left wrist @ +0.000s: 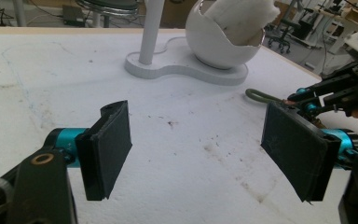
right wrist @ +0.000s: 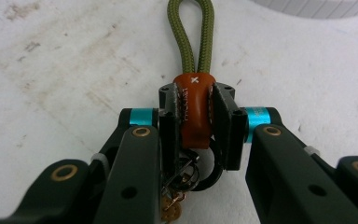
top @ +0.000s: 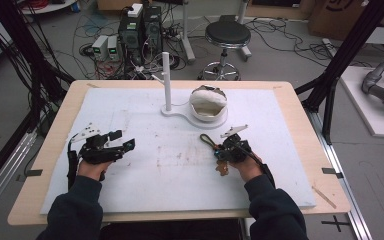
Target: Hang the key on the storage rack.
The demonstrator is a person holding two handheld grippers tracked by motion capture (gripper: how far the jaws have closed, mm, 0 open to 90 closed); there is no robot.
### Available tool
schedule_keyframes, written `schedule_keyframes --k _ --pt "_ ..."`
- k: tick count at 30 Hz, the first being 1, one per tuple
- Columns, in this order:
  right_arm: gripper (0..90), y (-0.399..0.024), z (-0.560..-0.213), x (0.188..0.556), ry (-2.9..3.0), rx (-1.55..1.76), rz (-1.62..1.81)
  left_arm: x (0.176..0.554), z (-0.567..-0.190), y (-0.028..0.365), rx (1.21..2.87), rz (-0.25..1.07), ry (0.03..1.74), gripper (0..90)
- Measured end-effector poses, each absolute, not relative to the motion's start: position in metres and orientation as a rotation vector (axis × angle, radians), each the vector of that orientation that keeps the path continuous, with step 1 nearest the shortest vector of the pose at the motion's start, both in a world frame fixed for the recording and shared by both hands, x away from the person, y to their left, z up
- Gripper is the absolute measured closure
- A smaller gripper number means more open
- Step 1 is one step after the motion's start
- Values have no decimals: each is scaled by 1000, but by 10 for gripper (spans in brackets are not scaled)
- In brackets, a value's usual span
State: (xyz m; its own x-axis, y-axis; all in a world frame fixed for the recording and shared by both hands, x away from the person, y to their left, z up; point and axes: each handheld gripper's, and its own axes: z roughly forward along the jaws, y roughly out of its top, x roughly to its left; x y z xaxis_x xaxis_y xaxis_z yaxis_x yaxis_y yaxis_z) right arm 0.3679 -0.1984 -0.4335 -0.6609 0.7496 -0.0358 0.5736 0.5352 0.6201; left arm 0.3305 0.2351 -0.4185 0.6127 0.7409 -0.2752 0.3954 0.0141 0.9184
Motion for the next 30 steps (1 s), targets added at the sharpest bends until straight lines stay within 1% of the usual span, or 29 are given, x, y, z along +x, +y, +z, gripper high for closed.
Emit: schedule_keyframes --k 1,3,11,15,23,28,30 --pt "746 -199 -426 364 2444 1059 949 330 -419 237 1601 352 972 240" --pt "745 -199 -419 361 2405 1026 1026 330 -419 238 1601 359 975 240" --pt "744 -195 -393 357 2273 960 1254 330 -417 242 1586 378 976 246" --pt "744 -180 -376 362 2219 901 1296 330 -417 243 1582 373 977 249" --pt "744 -145 -341 388 2155 830 1321 330 -418 244 1581 377 979 255" --pt "744 -127 -329 396 2116 793 1305 329 -418 246 1571 378 987 256" --pt "744 -114 -322 401 2094 769 1298 329 -418 247 1571 380 987 257"
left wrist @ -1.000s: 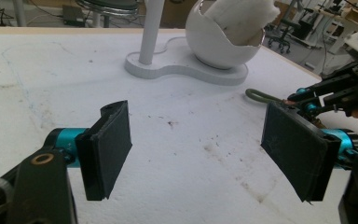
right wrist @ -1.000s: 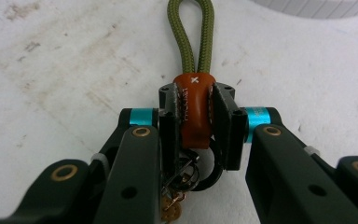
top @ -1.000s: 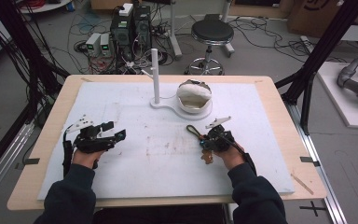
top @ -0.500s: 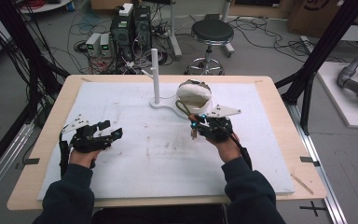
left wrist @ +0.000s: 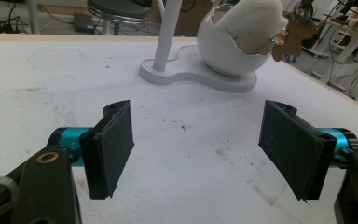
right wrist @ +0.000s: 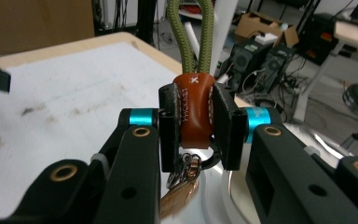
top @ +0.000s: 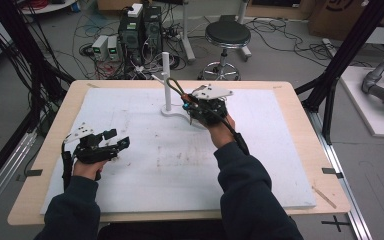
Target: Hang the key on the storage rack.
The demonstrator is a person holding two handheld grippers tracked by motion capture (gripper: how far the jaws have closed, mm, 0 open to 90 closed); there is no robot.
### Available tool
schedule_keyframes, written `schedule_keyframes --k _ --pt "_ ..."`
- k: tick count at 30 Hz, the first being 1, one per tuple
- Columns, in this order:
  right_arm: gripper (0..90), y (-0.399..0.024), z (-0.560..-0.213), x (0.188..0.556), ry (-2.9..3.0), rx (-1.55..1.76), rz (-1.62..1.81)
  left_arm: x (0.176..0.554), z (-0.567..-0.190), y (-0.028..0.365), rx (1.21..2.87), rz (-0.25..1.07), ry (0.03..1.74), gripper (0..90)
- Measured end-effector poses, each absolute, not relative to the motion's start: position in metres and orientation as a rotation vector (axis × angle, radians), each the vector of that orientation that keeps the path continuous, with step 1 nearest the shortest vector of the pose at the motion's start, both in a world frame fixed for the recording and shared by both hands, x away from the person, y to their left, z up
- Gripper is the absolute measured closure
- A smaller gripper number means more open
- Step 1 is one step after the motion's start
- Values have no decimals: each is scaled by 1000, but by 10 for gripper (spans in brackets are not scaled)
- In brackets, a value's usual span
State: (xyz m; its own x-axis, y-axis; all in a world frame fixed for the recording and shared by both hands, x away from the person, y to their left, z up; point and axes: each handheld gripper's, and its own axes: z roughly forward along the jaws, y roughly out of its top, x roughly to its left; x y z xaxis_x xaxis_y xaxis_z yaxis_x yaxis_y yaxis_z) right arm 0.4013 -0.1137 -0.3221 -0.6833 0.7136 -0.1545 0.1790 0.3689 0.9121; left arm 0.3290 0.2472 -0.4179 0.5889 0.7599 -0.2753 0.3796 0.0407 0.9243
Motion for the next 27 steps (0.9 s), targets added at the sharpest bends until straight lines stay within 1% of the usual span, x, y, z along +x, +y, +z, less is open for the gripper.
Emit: schedule_keyframes --k 5,9,13,18,22,23,25,26,27 --pt "744 -93 -314 411 2063 761 1263 329 -418 247 1571 377 986 258" --pt "743 -82 -313 419 2062 759 1209 329 -418 248 1567 375 986 258" --pt "742 -67 -320 432 2076 746 1100 329 -418 250 1559 374 990 258" --pt "736 -63 -333 442 2122 782 1048 329 -418 251 1562 380 995 258" --pt "683 -67 -335 446 2148 831 1116 330 -419 251 1557 382 999 258" --pt "597 -72 -335 447 2156 844 1168 330 -419 252 1558 381 1000 259" --pt "562 -79 -334 447 2163 868 1184 330 -419 253 1550 379 1004 259" --pt "562 -79 -334 447 2163 868 1184 330 -419 253 1550 379 1004 259" --pt "527 -87 -332 446 2170 888 1205 329 -419 253 1551 380 1004 259"
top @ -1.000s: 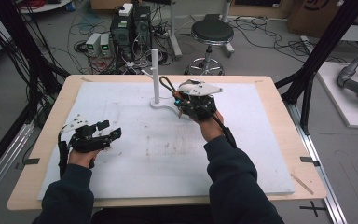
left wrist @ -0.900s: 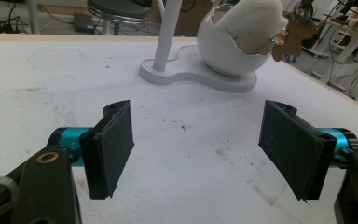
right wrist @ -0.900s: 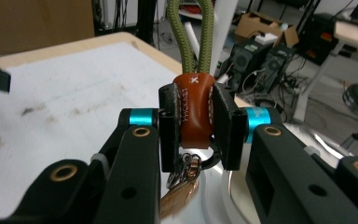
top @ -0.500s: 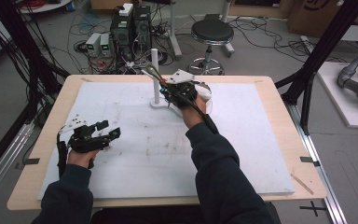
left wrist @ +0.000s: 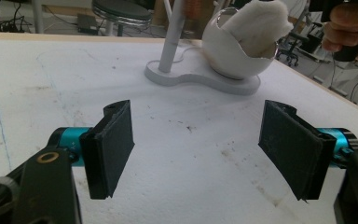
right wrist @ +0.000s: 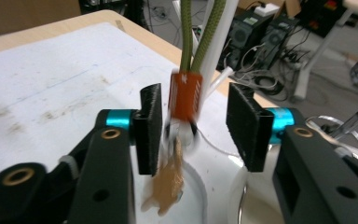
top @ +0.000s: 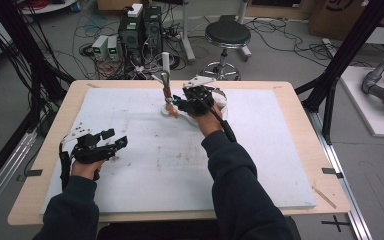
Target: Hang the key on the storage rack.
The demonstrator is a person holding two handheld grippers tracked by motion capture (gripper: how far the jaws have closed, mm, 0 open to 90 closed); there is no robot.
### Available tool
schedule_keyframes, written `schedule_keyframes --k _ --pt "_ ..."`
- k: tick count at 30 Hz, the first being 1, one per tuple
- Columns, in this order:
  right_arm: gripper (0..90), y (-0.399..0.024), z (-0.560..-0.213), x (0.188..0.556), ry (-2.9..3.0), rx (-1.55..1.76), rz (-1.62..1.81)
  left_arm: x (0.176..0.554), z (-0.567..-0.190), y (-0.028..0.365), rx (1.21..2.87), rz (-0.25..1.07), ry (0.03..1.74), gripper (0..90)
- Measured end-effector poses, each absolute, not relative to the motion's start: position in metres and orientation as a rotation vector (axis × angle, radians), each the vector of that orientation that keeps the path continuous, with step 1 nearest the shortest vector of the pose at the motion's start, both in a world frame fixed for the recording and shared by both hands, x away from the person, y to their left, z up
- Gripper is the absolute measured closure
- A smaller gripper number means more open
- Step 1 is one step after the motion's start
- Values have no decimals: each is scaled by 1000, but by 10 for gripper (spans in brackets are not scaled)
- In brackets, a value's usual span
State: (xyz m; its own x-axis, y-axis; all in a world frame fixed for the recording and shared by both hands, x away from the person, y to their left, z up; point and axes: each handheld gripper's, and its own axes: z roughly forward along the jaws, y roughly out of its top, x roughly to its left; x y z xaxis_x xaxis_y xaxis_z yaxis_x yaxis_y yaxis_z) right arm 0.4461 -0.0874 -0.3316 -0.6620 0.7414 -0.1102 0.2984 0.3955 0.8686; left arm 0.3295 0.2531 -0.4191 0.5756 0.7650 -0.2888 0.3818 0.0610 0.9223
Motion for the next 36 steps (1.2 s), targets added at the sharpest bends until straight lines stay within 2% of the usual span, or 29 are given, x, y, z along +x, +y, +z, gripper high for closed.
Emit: schedule_keyframes --k 6,9,10,13,16,21,30,33,36 --pt "485 -111 -323 441 2153 899 1263 329 -419 252 1546 379 1001 259" --pt "474 -122 -325 439 2150 886 1289 329 -418 253 1545 376 995 259" --pt "437 -137 -330 438 2158 916 1295 329 -417 252 1539 378 984 258" --pt "399 -150 -332 440 2198 966 1278 328 -416 252 1530 381 972 258" --pt "393 -170 -337 434 2196 962 1321 328 -414 251 1517 381 961 240" --pt "320 -213 -354 413 2176 1014 1354 329 -411 248 1503 367 935 227" --pt "287 -263 -376 369 2077 1026 1322 330 -410 244 1511 369 914 224" --pt "264 -277 -385 358 2070 1052 1253 332 -410 241 1544 369 921 159" --pt "220 -288 -397 349 2056 1078 1198 333 -411 238 1551 375 912 159"
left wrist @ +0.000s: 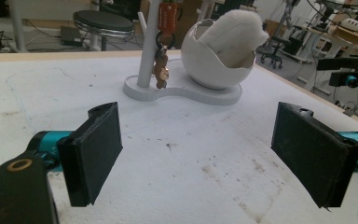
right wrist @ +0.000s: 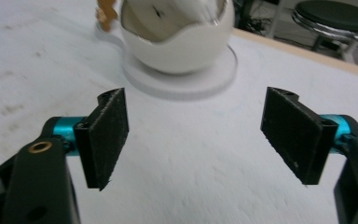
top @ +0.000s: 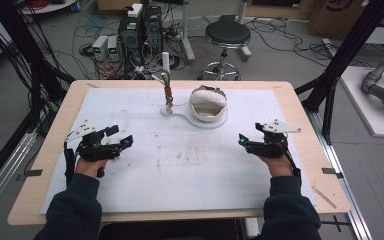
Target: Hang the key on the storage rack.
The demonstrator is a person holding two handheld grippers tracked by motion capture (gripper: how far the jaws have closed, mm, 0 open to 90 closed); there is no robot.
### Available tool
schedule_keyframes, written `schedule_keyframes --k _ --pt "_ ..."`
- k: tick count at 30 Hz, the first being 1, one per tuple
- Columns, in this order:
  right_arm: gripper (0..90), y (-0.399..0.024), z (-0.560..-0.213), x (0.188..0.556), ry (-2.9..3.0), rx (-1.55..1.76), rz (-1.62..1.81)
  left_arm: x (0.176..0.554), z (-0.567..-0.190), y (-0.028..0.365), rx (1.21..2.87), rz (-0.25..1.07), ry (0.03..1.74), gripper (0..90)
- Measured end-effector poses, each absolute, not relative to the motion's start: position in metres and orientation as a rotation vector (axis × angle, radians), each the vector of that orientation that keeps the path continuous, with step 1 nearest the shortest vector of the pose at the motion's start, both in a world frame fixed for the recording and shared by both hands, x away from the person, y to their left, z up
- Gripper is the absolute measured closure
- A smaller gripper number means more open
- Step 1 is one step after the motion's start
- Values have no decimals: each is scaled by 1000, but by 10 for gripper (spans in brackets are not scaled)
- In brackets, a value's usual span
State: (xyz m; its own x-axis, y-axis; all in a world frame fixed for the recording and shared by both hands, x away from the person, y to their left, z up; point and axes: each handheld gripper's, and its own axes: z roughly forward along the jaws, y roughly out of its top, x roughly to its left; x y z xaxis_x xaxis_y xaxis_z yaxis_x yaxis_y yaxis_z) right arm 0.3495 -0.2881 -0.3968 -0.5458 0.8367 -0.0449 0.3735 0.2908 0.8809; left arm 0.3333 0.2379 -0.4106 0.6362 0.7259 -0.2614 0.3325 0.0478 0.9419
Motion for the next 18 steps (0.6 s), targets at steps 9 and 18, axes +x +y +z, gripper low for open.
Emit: schedule_keyframes --k 9,18 --pt "216 -303 -405 345 2040 1146 1151 337 -411 236 1560 410 919 161" --pt "216 -303 -404 340 2031 1159 1149 335 -410 234 1576 419 902 163"
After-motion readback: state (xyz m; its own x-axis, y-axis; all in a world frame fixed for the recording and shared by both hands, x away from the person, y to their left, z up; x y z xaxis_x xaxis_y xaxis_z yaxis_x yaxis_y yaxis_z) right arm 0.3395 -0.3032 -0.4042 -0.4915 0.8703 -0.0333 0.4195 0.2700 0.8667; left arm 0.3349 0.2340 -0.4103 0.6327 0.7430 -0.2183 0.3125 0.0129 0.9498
